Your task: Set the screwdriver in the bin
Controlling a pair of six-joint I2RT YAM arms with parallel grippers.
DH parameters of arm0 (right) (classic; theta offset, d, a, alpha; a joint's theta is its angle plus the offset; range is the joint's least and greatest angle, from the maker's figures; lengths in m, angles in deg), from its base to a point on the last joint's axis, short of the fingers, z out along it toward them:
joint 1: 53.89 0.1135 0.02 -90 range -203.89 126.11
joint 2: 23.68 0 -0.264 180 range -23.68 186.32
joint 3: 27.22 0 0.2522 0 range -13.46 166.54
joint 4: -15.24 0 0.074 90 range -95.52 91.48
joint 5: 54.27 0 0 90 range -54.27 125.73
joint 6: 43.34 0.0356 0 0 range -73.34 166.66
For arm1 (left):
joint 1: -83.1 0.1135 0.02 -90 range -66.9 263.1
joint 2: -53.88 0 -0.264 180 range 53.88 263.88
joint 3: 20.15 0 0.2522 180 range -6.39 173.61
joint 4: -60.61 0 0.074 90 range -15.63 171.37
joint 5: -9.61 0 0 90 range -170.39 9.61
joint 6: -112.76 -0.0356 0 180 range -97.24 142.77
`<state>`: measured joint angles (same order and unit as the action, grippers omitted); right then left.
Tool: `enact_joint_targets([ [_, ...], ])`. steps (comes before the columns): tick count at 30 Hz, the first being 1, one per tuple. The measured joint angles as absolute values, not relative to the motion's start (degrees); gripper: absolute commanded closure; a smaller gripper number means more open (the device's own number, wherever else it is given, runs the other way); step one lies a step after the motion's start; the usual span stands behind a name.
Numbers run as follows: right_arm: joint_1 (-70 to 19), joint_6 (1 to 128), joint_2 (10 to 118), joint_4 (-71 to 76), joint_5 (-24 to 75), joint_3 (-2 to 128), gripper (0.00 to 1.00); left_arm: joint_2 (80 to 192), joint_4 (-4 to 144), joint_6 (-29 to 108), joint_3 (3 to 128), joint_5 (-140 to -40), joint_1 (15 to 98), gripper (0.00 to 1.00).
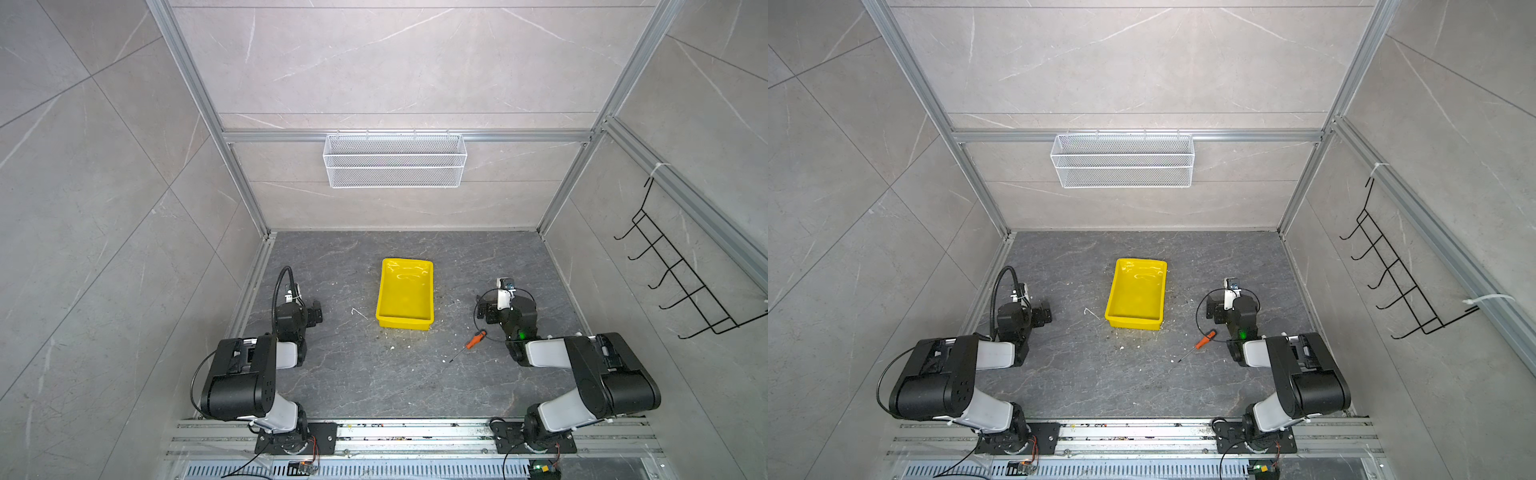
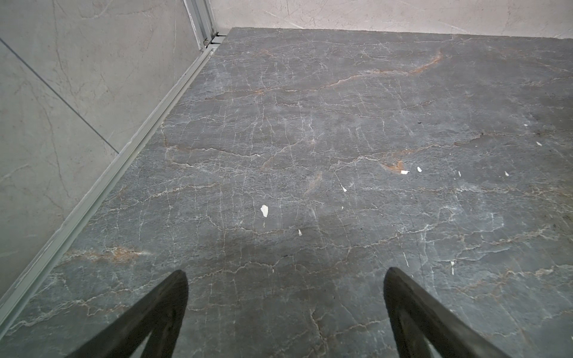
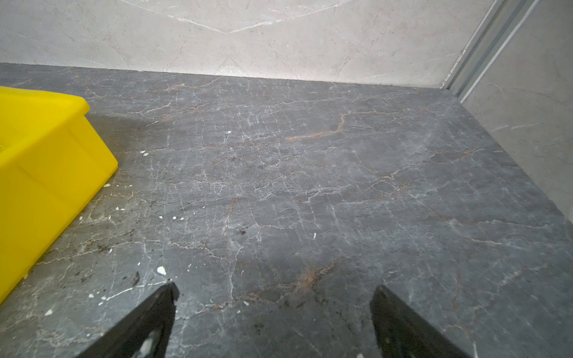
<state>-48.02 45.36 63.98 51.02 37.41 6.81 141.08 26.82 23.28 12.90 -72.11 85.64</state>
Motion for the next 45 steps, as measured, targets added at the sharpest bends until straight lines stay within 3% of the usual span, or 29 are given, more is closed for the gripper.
enact_joint_targets([
  [39, -48.02, 45.36, 63.98, 51.02, 37.41, 6.81, 0.01, 140.25, 21.77, 21.84, 9.53, -69.97, 81.66, 0.00],
  [45, -48.02, 45.36, 63.98, 51.02, 37.41, 6.81, 0.01, 131.07, 28.57, 22.34, 9.12, -67.22, 80.97, 0.00],
])
